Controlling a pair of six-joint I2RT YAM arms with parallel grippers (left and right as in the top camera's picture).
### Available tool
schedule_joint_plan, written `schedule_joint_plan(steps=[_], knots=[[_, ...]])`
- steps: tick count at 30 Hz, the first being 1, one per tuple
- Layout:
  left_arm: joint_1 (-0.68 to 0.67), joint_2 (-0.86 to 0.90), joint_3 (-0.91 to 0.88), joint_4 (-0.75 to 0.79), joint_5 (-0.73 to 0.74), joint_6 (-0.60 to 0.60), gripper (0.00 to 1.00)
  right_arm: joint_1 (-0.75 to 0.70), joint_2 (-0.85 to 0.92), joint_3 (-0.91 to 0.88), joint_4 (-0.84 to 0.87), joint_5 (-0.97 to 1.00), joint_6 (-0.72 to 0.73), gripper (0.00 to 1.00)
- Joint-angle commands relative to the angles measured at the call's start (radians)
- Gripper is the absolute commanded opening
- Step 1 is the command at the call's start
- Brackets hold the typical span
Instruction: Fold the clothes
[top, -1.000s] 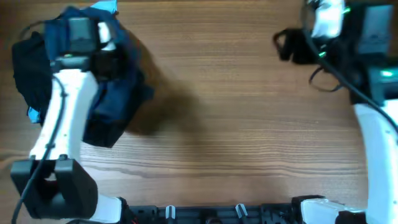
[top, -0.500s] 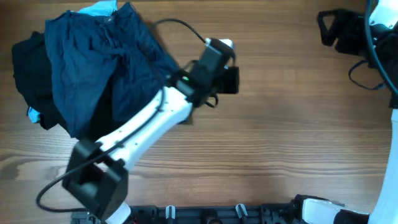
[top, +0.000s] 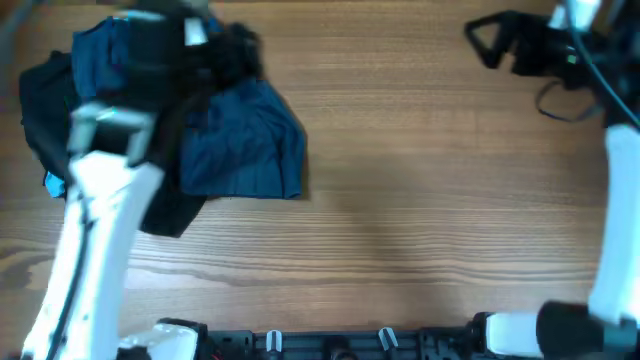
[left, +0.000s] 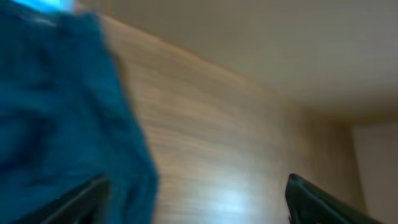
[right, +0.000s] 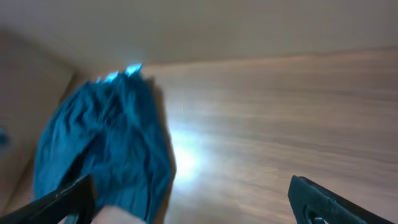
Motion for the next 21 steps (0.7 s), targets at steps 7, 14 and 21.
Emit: schedule_joint_plan(steps=[7, 14, 21], knots=[[0.212, 0.004, 0.005, -0.162, -0.009, 0.121, 0.93, 0.301, 0.389, 0.010, 0.272, -0.076, -0.129, 1.00], [0.216, 0.012, 0.005, -0.293, -0.130, 0.140, 0.93, 0.475, 0.600, 0.010, 0.531, -0.064, -0.129, 1.00], [0.246, 0.012, 0.005, -0.360, -0.203, 0.139, 0.95, 0.597, 0.718, 0.010, 0.601, 0.099, -0.129, 0.99]])
